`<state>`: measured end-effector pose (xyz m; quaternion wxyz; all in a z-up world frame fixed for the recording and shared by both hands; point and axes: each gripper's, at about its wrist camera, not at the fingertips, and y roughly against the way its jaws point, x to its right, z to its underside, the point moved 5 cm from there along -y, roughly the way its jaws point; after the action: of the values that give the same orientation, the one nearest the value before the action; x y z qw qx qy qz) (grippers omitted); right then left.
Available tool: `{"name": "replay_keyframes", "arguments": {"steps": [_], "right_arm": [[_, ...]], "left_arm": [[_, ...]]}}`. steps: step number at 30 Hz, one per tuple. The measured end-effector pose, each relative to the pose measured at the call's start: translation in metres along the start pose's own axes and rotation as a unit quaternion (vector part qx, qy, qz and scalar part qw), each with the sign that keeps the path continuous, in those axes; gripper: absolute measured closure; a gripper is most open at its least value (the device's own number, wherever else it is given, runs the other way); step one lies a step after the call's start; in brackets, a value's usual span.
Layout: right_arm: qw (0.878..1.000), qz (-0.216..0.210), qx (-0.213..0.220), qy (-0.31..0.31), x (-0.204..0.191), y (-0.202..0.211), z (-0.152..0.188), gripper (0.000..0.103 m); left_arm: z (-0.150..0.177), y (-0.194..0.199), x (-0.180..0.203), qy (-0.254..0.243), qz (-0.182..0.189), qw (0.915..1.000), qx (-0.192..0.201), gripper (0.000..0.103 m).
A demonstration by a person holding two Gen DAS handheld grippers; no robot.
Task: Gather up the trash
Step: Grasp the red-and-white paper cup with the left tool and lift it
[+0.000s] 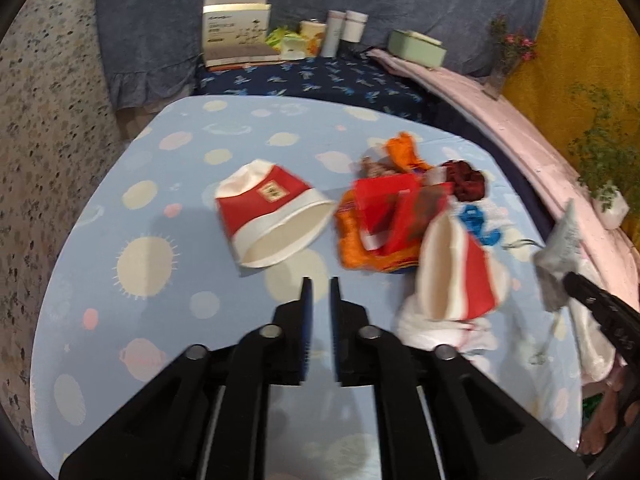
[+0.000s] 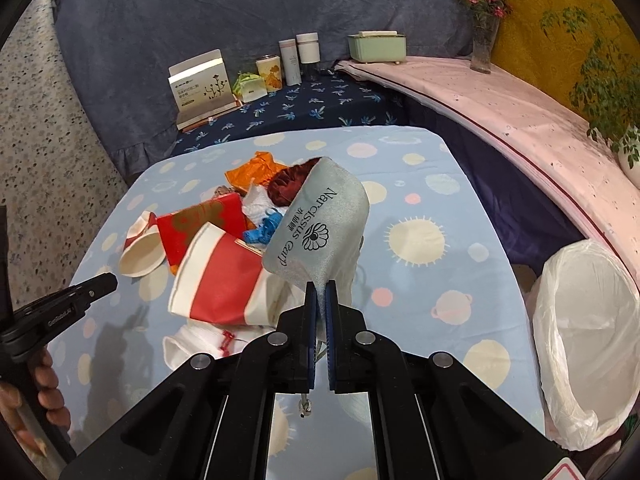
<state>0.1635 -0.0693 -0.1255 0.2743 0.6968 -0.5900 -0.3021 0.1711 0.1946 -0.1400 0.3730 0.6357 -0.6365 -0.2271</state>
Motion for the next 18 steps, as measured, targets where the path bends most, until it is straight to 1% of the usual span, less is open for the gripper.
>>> {"name": "replay_keyframes", "arguments": {"steps": [1, 2, 6, 8, 12, 14, 15, 16, 18], "right_arm": [[1.0, 0.001, -0.002, -0.003, 0.002, -0.002, 0.002, 0.099], [1.0, 0.001, -0.004, -0.006, 0.004, -0.004, 0.003, 0.099], [1.0, -0.003, -0.006, -0.014, 0.005, -0.009, 0.001, 0.099], [1.0, -0.007, -0.005, -0.015, 0.003, -0.011, 0.0, 0.099], [1.0, -0.015, -0.007, -0.013, -0.005, -0.015, -0.002, 0.099], [1.0, -0.016, -0.009, -0.009, -0.01, -0.017, -0.001, 0.099], [1.0, -0.016, -0.009, -0.006, -0.011, -0.017, -0.001, 0.099], [1.0, -0.017, -0.01, -0.003, -0.013, -0.018, 0.0, 0.099], [1.0, -0.017, -0.013, -0.001, -0.016, -0.019, 0.001, 0.099]], "left_arm": [[0.002, -0.006, -0.007, 0.003, -0.005, 1.0, -0.001, 0.068], [0.003, -0.009, -0.014, 0.007, -0.012, 0.9999, 0.0, 0.065], [0.005, -0.023, -0.029, 0.012, -0.03, 0.9994, 0.016, 0.06], [0.004, -0.028, -0.034, 0.014, -0.038, 0.9989, 0.023, 0.059], [-0.003, -0.035, -0.035, 0.018, -0.039, 0.998, 0.045, 0.06], [-0.006, -0.04, -0.034, 0.018, -0.047, 0.9975, 0.05, 0.061], [-0.007, -0.043, -0.034, 0.016, -0.05, 0.9974, 0.05, 0.07], [-0.007, -0.046, -0.033, 0.014, -0.052, 0.9974, 0.048, 0.083], [-0.007, -0.049, -0.033, 0.015, -0.054, 0.9975, 0.043, 0.092]]}}
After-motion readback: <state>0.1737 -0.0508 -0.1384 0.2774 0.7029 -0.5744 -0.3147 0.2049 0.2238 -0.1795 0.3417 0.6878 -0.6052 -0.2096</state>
